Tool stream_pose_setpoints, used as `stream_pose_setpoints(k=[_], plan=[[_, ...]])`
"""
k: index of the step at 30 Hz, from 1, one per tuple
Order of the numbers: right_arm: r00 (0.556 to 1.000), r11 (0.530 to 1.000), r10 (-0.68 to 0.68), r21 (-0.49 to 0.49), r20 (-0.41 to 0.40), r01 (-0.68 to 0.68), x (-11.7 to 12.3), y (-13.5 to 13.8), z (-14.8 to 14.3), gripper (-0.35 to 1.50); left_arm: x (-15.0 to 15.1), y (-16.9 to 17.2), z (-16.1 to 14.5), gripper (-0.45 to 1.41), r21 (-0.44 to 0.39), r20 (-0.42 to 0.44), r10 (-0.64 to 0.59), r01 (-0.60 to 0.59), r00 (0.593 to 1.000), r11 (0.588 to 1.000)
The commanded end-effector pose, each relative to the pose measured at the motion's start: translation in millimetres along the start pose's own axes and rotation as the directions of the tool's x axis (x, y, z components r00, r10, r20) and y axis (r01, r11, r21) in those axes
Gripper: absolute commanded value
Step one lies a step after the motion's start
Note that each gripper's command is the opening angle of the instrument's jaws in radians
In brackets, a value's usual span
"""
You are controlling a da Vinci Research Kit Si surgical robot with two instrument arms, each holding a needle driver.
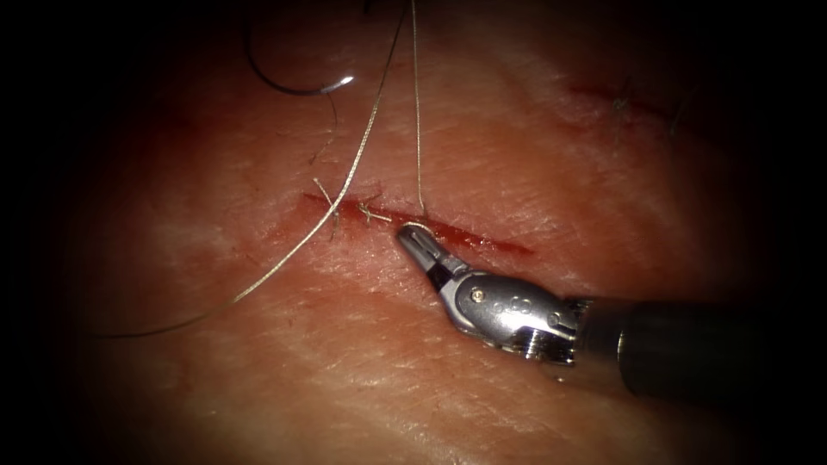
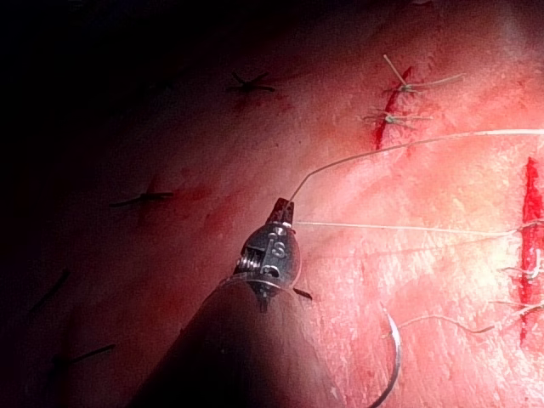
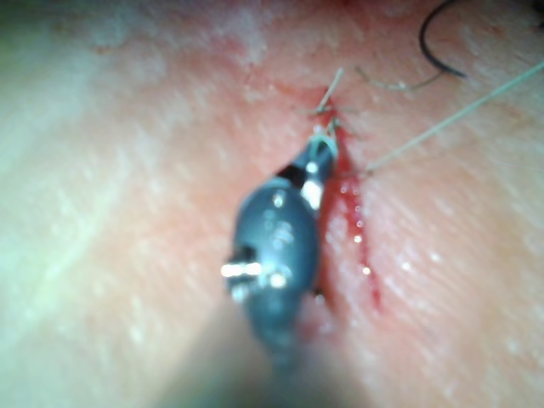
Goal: Wound Closure
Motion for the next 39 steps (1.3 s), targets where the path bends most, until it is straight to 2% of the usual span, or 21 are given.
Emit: stream_pose_setpoints(k=[1, 8, 15, 20, 30, 39], plan=[[1.000, 1.000, -0.001, 0.010, 0.004, 0.001, -0.5, -1.2, 0.1, -0.35, -0.4, -0.9, 0.6, -0.45, 0.004, 0.007, -0.001, 0.001, 1.000, 1.000], [1.000, 0.999, -0.018, 0.046, 0.021, 0.017, -1.1, -3.6, -1.2, -0.35, -0.9, -4.3, 0.3, -0.45, 0.040, 0.013, -0.029, 0.029, 0.999, 0.999], [0.999, 0.996, -0.025, 0.083, 0.020, 0.023, -0.6, -5.7, -2.4, -0.35, -1.3, -6.1, 1.3, -0.45, 0.062, 0.021, -0.036, 0.035, 0.999, 0.997], [0.999, 0.995, -0.028, 0.098, 0.016, 0.026, -0.5, -6.7, -2.6, -0.35, -1.5, -8.0, 1.9, -0.45, 0.095, 0.029, -0.030, 0.027, 0.999, 0.995], [0.999, 0.992, -0.041, 0.118, 0.025, 0.037, -1.3, -7.8, -3.3, -0.35, -2.7, -14.1, 2.9, -0.45, 0.193, 0.068, -0.063, 0.049, 0.996, 0.980], [0.998, 0.987, -0.054, 0.156, 0.033, 0.048, -1.8, -9.2, -3.9, -0.35, -3.3, -14.0, 6.3, -0.45, 0.192, 0.075, -0.056, 0.041, 0.996, 0.980]])
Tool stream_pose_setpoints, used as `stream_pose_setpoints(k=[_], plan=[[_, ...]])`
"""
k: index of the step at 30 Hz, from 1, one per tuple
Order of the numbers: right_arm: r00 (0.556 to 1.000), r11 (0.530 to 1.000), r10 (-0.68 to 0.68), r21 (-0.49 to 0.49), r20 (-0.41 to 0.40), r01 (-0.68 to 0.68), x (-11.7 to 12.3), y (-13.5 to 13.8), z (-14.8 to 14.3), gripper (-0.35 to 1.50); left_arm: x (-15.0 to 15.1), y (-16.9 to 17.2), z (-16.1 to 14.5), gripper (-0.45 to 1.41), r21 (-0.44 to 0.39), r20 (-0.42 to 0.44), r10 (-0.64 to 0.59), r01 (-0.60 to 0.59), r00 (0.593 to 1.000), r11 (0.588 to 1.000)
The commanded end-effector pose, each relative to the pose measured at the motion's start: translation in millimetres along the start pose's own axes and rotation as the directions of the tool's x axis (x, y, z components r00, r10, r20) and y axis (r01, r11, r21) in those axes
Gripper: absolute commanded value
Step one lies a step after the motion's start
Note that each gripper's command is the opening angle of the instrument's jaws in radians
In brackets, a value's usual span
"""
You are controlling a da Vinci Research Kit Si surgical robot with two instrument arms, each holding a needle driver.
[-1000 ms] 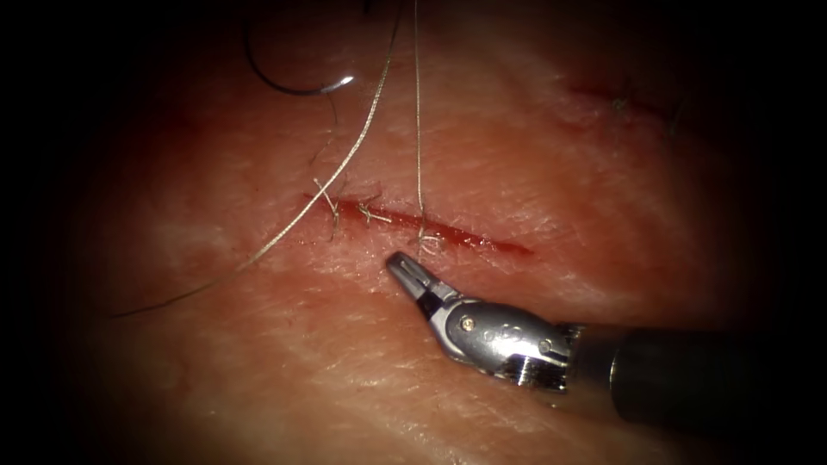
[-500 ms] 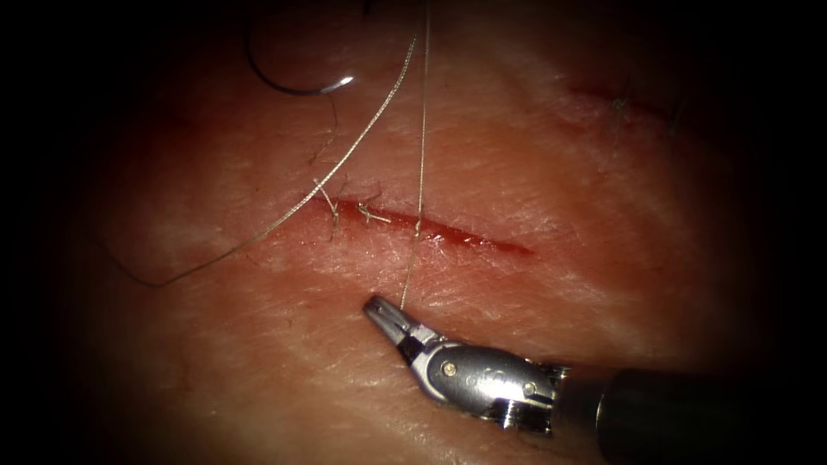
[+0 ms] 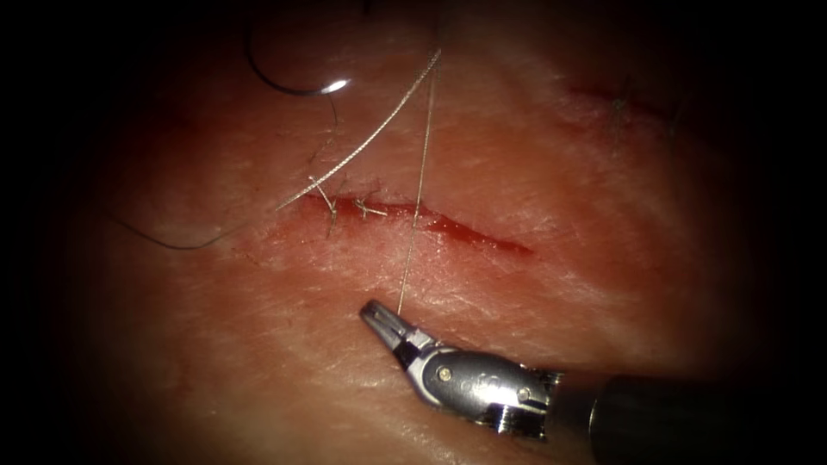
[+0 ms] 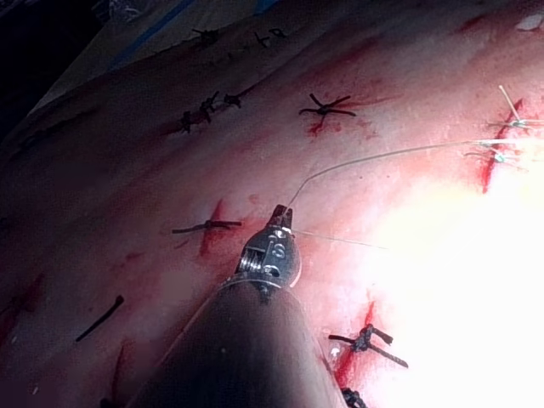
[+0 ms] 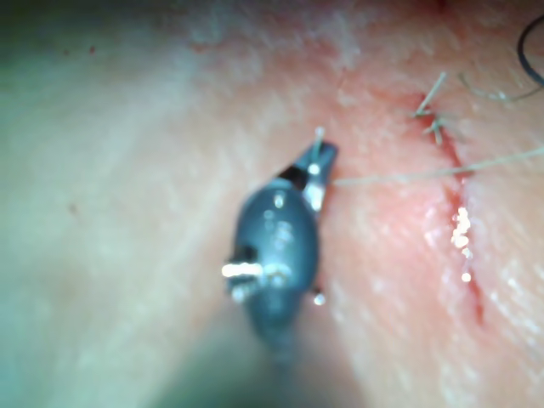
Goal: Wound Closure
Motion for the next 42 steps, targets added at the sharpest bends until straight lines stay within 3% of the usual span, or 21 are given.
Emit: stream_pose_setpoints(k=[1, 7, 13, 14, 15, 16, 17, 19, 23, 28, 33, 35, 39, 42], plan=[[1.000, 1.000, -0.003, 0.010, 0.004, 0.003, -0.8, -1.1, 0.4, -0.35, -0.1, 0.0, 1.0, -0.45, -0.006, 0.003, 0.010, -0.010, 1.000, 1.000], [1.000, 1.000, -0.010, 0.024, 0.006, 0.010, -1.3, -1.8, 0.2, -0.35, -0.8, 1.8, 1.4, -0.45, -0.022, 0.005, 0.030, -0.030, 1.000, 0.999], [1.000, 1.000, 0.013, 0.011, 0.000, -0.013, -0.2, -1.2, 0.6, -0.35, -0.6, 3.4, 0.1, -0.45, -0.035, -0.006, 0.042, -0.042, 0.999, 0.999], [1.000, 1.000, 0.022, 0.013, 0.000, -0.022, 0.1, -1.0, 0.8, 0.02, -0.3, 3.8, -0.4, -0.45, -0.039, -0.010, 0.041, -0.041, 0.999, 0.998], [1.000, 1.000, 0.023, 0.009, 0.006, -0.024, 0.2, -0.9, 0.8, 0.51, 0.0, 4.1, -0.8, -0.45, -0.043, -0.013, 0.039, -0.040, 0.999, 0.998], [1.000, 1.000, 0.025, 0.000, 0.006, -0.025, 0.4, -1.0, 0.7, 0.82, 0.2, 4.4, -1.2, -0.45, -0.050, -0.019, 0.038, -0.039, 0.999, 0.998], [1.000, 1.000, 0.026, 0.000, 0.003, -0.026, 0.6, -1.0, 0.6, 1.01, 0.7, 4.8, -1.9, -0.45, -0.060, -0.029, 0.029, -0.031, 0.999, 0.998], [1.000, 1.000, 0.028, 0.005, 0.003, -0.028, 1.0, -1.1, 0.0, 1.23, 1.4, 5.5, -3.1, -0.45, -0.076, -0.043, 0.018, -0.022, 0.999, 0.997], [0.999, 0.998, 0.046, 0.040, 0.024, -0.047, 3.0, -1.5, -2.7, 1.48, 3.6, 7.2, -7.1, -0.45, -0.123, -0.078, -0.004, -0.006, 0.997, 0.992], [0.997, 0.987, 0.054, 0.148, 0.052, -0.061, 5.0, -1.4, -5.6, 1.46, 5.4, 8.6, -10.5, -0.45, -0.156, -0.119, -0.026, 0.007, 0.993, 0.988], [0.995, 0.959, 0.060, 0.272, 0.079, -0.080, 7.2, 0.8, -8.1, 1.24, 8.0, 11.2, -14.9, -0.45, -0.199, -0.196, -0.065, 0.025, 0.978, 0.980], [0.993, 0.955, 0.078, 0.280, 0.086, -0.099, 8.3, 3.7, -7.4, 1.18, 9.6, 13.1, -17.1, -0.45, -0.212, -0.246, -0.087, 0.034, 0.965, 0.977], [0.992, 0.953, 0.087, 0.282, 0.089, -0.109, 8.5, 6.3, -5.5, 1.08, 11.4, 15.2, -18.9, -0.45, -0.219, -0.288, -0.111, 0.048, 0.951, 0.975], [0.992, 0.946, 0.078, 0.308, 0.098, -0.104, 7.9, 8.3, -2.7, 0.84, 13.1, 17.5, -20.2, -0.45, -0.226, -0.320, -0.135, 0.063, 0.938, 0.972]])
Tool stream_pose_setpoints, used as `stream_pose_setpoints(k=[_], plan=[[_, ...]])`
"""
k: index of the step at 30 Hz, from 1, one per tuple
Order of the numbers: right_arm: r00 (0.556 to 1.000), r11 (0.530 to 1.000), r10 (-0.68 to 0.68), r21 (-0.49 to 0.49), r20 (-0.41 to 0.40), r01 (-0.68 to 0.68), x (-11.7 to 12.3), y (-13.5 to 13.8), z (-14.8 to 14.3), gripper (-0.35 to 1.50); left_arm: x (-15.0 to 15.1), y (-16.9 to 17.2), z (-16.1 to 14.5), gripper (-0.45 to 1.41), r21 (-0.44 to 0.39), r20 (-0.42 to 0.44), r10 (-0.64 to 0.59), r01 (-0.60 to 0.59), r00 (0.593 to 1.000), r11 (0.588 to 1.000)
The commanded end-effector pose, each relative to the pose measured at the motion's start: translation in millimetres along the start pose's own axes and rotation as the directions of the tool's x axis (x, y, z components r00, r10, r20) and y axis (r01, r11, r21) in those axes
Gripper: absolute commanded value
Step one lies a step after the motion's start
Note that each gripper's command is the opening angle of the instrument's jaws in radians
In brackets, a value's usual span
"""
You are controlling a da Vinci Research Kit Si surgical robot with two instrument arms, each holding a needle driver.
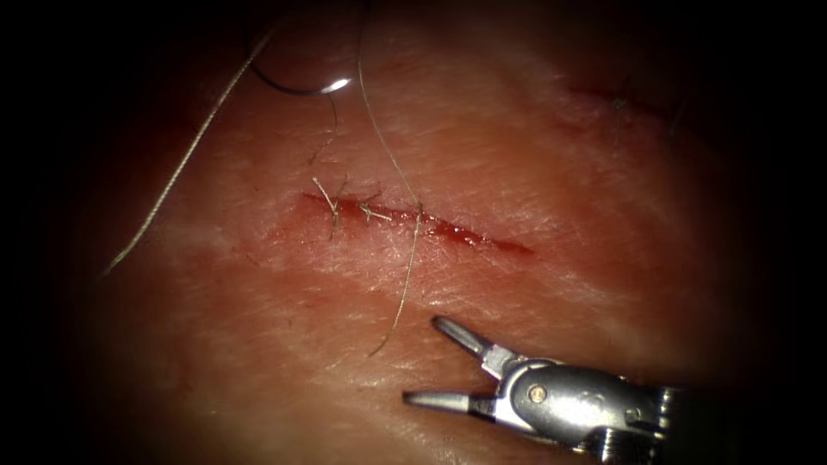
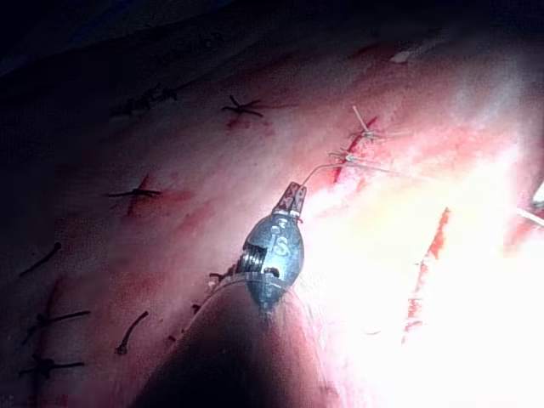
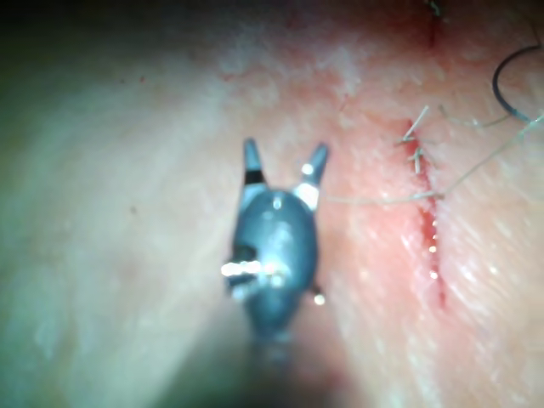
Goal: Wound Closure
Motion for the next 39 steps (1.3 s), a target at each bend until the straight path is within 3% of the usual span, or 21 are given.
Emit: stream_pose_setpoints(k=[1, 5, 7, 14, 26, 32, 39], plan=[[1.000, 1.000, -0.006, 0.014, -0.004, 0.006, -0.6, 2.2, 2.7, 0.71, 0.2, 0.9, 0.6, -0.45, 0.000, -0.018, -0.005, 0.005, 1.000, 1.000], [1.000, 0.998, -0.021, 0.061, -0.011, 0.021, -1.4, 5.6, 6.2, -0.18, 1.9, 4.7, 0.4, -0.45, -0.001, -0.070, -0.023, 0.023, 0.997, 1.000], [0.999, 0.997, -0.032, 0.068, -0.014, 0.033, -1.7, 6.9, 7.7, -0.35, 2.5, 6.8, 0.3, -0.45, -0.012, -0.081, -0.024, 0.024, 0.996, 1.000], [0.998, 0.996, -0.057, 0.072, -0.027, 0.059, -2.5, 11.0, 12.5, -0.35, 3.2, 12.2, -0.1, -0.45, -0.037, -0.088, -0.047, 0.044, 0.995, 0.998], [0.994, 0.993, -0.078, 0.084, -0.077, 0.084, -2.3, 13.4, 18.2, -0.35, 2.0, 17.9, 2.3, -0.45, -0.062, -0.099, -0.068, 0.062, 0.993, 0.996], [0.989, 0.992, -0.067, 0.101, -0.129, 0.081, -1.1, 14.7, 18.3, -0.35, 0.3, 20.5, 4.6, -0.45, -0.085, -0.110, -0.070, 0.061, 0.992, 0.995], [0.979, 0.984, -0.029, 0.166, -0.199, 0.063, 2.4, 15.6, 17.0, -0.35, -2.2, 21.6, 6.0, -0.45, -0.125, -0.087, -0.068, 0.057, 0.994, 0.991]])
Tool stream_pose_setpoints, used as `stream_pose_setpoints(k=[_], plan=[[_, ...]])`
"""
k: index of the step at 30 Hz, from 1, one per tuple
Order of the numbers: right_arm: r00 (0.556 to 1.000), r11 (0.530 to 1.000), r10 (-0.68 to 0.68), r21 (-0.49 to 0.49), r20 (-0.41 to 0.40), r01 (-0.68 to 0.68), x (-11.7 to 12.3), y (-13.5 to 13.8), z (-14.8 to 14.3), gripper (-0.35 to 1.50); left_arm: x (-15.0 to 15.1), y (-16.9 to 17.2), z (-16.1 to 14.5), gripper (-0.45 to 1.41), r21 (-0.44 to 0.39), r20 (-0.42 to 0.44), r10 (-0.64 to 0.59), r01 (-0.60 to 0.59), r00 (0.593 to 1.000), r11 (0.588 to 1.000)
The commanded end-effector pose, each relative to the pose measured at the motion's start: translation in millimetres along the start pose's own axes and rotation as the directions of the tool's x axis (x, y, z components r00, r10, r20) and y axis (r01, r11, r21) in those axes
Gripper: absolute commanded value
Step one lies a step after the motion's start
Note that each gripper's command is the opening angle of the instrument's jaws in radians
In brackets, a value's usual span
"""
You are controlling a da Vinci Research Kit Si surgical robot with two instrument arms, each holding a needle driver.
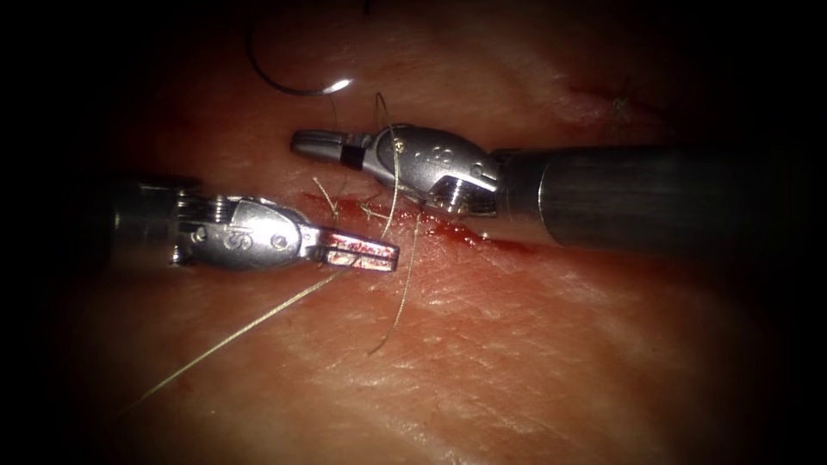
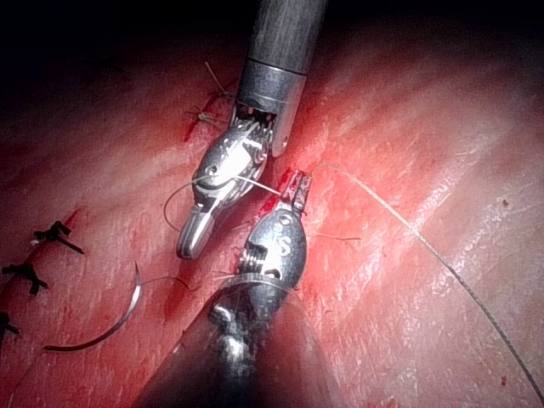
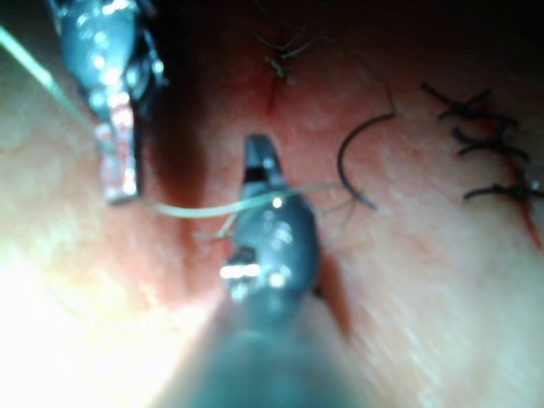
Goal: Wound Closure
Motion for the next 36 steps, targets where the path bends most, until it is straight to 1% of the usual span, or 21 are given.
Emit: stream_pose_setpoints(k=[1, 3, 5, 10, 14, 20, 26, 29, 31, 33, 35, 36], plan=[[1.000, 1.000, 0.002, 0.023, -0.020, -0.002, 0.6, 0.2, 0.6, -0.35, -0.9, 0.0, 0.5, -0.45, -0.010, 0.000, 0.001, -0.001, 1.000, 1.000], [0.999, 0.997, 0.000, 0.076, -0.054, 0.004, 1.3, 0.3, 0.3, -0.35, -1.4, 0.0, 0.1, -0.45, -0.011, 0.005, -0.001, 0.001, 1.000, 1.000], [0.995, 0.988, 0.051, 0.151, -0.086, -0.037, 1.8, 0.3, 0.0, -0.35, -1.8, -0.2, -0.4, -0.45, -0.014, 0.008, 0.002, -0.002, 1.000, 1.000], [0.981, 0.948, 0.146, 0.302, -0.131, -0.101, 2.6, 0.4, -1.1, -0.35, -3.5, -0.6, -1.2, -0.45, -0.016, 0.036, 0.013, -0.012, 0.999, 1.000], [0.973, 0.916, 0.179, 0.387, -0.146, -0.110, 2.8, 0.4, -2.2, -0.35, -5.0, -0.6, -1.2, -0.45, -0.020, 0.055, 0.012, -0.011, 0.998, 1.000], [0.968, 0.878, 0.198, 0.468, -0.156, -0.104, 2.7, 0.1, -3.5, -0.35, -6.7, -0.8, -1.1, -0.45, -0.025, 0.063, 0.013, -0.012, 0.998, 1.000], [0.964, 0.834, 0.206, 0.545, -0.167, -0.083, 2.5, -0.6, -5.1, -0.35, -8.1, -1.6, -1.7, -0.45, -0.042, 0.072, 0.022, -0.019, 0.997, 0.999], [0.973, 0.823, 0.185, 0.563, -0.139, -0.076, 2.1, -0.9, -5.4, -0.35, -8.5, -2.1, -1.9, -0.45, -0.042, 0.079, 0.023, -0.020, 0.997, 0.999], [0.978, 0.816, 0.170, 0.574, -0.121, -0.071, 1.7, -1.3, -5.4, -0.21, -8.6, -2.3, -2.0, -0.45, -0.044, 0.081, 0.023, -0.020, 0.996, 0.999], [0.983, 0.805, 0.151, 0.591, -0.102, -0.062, 1.3, -1.8, -5.3, 0.02, -8.8, -2.6, -1.9, -0.45, -0.046, 0.083, 0.024, -0.020, 0.996, 0.999], [0.987, 0.793, 0.140, 0.606, -0.084, -0.061, 0.9, -2.1, -5.3, 0.21, -9.0, -2.7, -1.9, -0.45, -0.051, 0.091, 0.025, -0.021, 0.996, 0.998], [0.989, 0.787, 0.127, 0.615, -0.080, -0.051, 0.7, -2.4, -5.2, 0.34, -9.0, -2.8, -1.8, -0.45, -0.053, 0.093, 0.026, -0.021, 0.995, 0.998]])
